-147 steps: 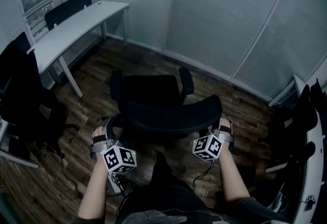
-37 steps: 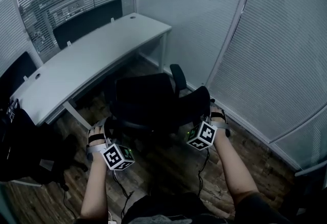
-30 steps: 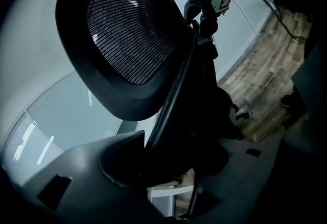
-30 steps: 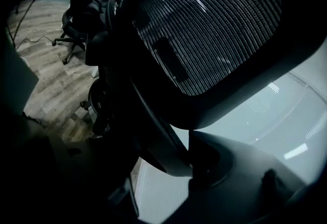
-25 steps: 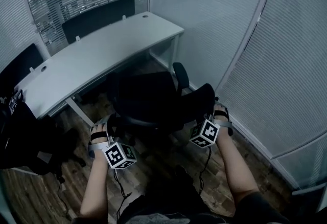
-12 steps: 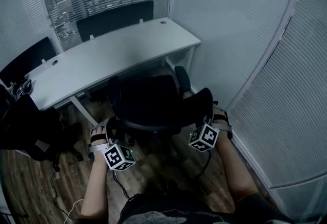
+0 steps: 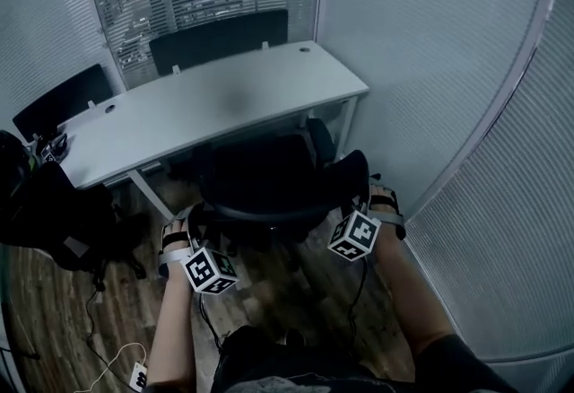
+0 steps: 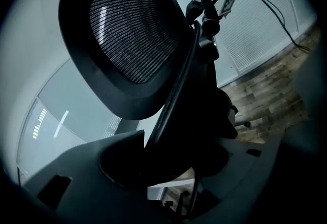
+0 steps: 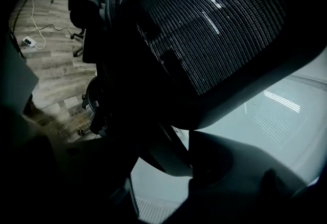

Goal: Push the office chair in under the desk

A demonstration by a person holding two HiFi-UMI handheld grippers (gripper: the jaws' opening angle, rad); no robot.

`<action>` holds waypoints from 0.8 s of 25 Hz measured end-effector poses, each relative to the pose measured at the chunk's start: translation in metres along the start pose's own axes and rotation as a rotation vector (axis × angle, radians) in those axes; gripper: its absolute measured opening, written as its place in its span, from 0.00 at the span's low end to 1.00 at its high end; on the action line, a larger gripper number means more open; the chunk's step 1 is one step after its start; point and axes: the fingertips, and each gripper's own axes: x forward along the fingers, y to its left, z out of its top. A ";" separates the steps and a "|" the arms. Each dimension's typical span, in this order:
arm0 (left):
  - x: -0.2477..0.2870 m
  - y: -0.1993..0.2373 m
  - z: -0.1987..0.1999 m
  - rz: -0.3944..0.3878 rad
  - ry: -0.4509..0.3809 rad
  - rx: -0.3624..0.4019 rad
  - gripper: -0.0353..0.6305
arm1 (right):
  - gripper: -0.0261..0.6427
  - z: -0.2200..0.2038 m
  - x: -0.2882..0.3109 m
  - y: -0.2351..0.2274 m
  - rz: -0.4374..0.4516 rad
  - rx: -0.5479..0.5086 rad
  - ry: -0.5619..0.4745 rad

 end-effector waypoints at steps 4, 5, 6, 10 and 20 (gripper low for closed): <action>0.014 0.002 0.007 0.006 0.003 -0.005 0.42 | 0.47 0.000 0.020 -0.010 0.006 -0.038 -0.020; 0.018 0.003 0.008 0.007 0.002 -0.005 0.42 | 0.47 0.001 0.025 -0.012 0.006 -0.045 -0.025; 0.022 0.005 0.008 0.006 0.003 -0.004 0.42 | 0.47 0.002 0.031 -0.014 0.004 -0.051 -0.027; 0.040 0.013 0.013 0.015 -0.003 -0.003 0.42 | 0.47 0.008 0.055 -0.026 -0.003 -0.059 -0.014; 0.099 0.044 0.012 0.021 -0.026 -0.005 0.42 | 0.47 0.035 0.123 -0.049 -0.003 -0.083 0.015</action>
